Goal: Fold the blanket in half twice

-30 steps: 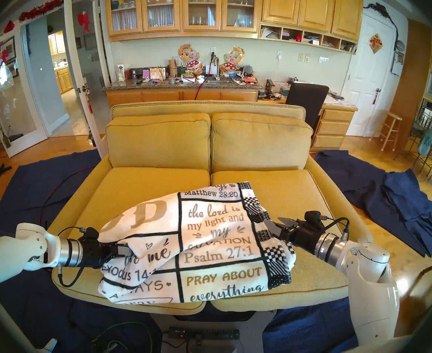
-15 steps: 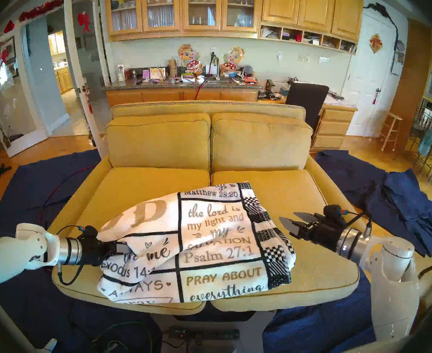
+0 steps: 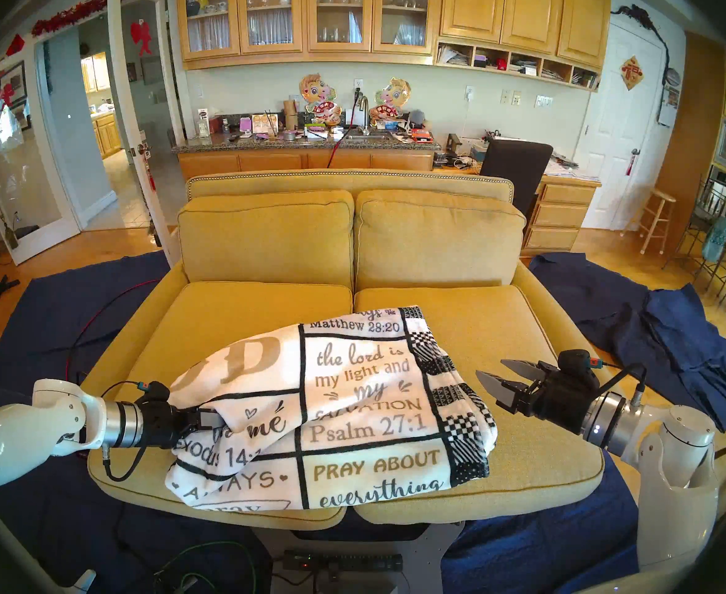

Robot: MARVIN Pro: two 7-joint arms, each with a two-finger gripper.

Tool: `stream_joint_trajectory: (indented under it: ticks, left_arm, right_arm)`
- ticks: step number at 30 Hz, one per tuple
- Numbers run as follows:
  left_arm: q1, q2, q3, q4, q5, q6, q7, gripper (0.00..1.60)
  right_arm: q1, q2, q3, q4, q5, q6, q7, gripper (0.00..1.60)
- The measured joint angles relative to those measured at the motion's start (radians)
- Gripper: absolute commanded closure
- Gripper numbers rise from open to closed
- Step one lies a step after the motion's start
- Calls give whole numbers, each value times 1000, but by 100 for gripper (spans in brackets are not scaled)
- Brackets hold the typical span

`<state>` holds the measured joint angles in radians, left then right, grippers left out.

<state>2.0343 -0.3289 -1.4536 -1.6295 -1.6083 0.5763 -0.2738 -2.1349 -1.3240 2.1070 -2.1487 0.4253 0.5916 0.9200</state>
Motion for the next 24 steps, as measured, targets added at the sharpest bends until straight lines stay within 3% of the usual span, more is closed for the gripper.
stream_joint_trajectory:
  ticks: [4, 5, 6, 7, 8, 9, 10, 11, 17, 24]
  left_arm:
    - [-32, -20, 17, -3, 20, 19, 5, 0]
    - [-38, -23, 20, -3, 23, 22, 6, 9]
    - [-46, -28, 24, -3, 26, 27, 8, 67]
    - [-62, -37, 32, -2, 31, 38, 9, 100]
    - [-69, -41, 35, -1, 33, 42, 9, 100]
    - [-75, -44, 38, 0, 35, 47, 9, 111]
    - [-82, -48, 41, 1, 36, 51, 9, 142]
    - [-89, -51, 44, 2, 38, 55, 9, 158]
    - [-120, -69, 52, 8, 37, 83, 7, 160]
    - [-117, -64, 18, 10, 20, 89, 16, 160]
  right_arm:
    - [-3, -5, 3, -3, 0, -1, 3, 0]
    - [-3, -6, 3, -3, 0, -1, 3, 0]
    - [-3, -7, 4, -4, 0, -2, 4, 0]
    - [-3, -8, 4, -5, 0, -2, 5, 0]
    - [-3, -9, 5, -5, 0, -2, 6, 0]
    - [-3, -10, 5, -6, 0, -2, 6, 0]
    - [-3, -10, 5, -6, 0, -2, 7, 0]
    - [-3, -11, 6, -6, 0, -3, 7, 0]
    - [-3, -14, 7, -7, -1, -3, 10, 0]
    - [-3, -14, 8, -8, -2, -3, 12, 0]
